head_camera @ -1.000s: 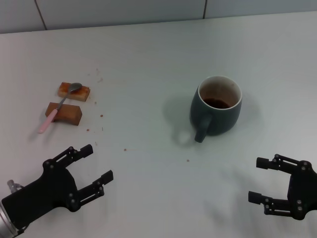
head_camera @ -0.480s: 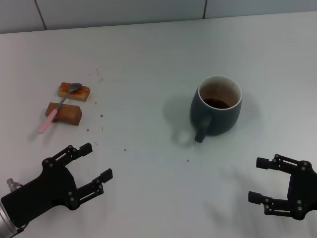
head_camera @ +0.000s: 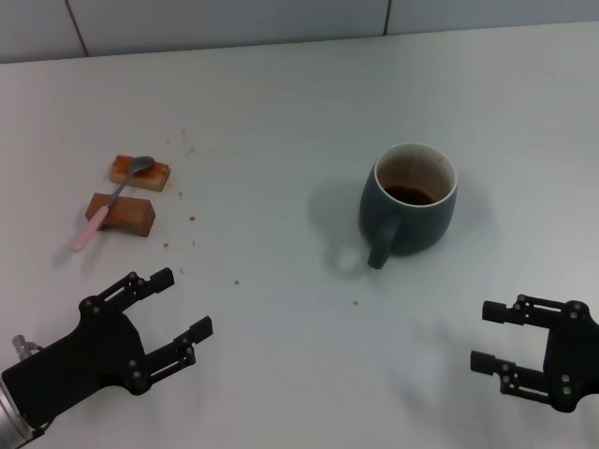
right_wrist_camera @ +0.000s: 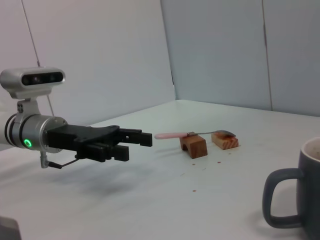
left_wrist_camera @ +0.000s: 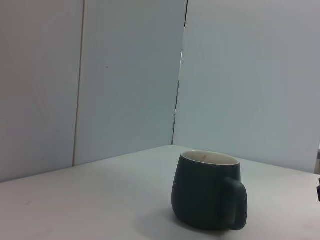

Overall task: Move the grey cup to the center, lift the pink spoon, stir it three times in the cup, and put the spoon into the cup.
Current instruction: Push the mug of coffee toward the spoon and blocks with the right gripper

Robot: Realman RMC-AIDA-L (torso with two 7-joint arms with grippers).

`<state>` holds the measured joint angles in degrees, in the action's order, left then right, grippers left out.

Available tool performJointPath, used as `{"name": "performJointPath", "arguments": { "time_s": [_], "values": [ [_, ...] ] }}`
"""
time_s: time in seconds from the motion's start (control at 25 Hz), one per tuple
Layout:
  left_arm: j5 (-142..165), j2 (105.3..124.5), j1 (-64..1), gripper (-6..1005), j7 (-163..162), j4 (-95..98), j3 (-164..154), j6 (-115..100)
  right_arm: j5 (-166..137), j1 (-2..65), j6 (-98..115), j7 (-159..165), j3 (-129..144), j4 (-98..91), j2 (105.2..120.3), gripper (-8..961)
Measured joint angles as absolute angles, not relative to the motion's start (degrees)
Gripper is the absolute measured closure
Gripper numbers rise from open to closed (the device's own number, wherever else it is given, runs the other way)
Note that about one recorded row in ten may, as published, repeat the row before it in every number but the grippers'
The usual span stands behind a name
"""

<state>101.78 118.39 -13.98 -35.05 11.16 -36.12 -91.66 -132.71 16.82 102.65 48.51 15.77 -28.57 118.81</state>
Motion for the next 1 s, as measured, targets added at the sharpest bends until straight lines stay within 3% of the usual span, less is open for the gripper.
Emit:
{"name": "performJointPath", "arguments": {
  "time_s": [0.36, 0.56, 0.8, 1.0],
  "values": [
    [101.64, 118.39, -13.81, 217, -34.81, 11.16, -36.12, -91.98, -132.56, 17.04, 102.34, 48.51, 15.31, -28.65, 118.88, 382],
    [101.6, 118.39, -13.67, 217, -34.8, 11.16, -36.12, -92.11, -132.19, 17.13, 101.73, 48.22, 11.97, -28.63, 118.98, 639],
    [101.6, 118.38, -13.56, 217, -34.8, 11.16, -36.12, -92.15, -125.52, 16.71, 96.22, 47.24, 8.41, -27.68, 119.24, 867],
    [101.6, 118.38, -13.55, 217, -34.8, 11.16, -36.12, -92.19, -117.49, 16.98, 87.57, 46.43, 8.38, -25.22, 119.42, 919]
  ]
}}
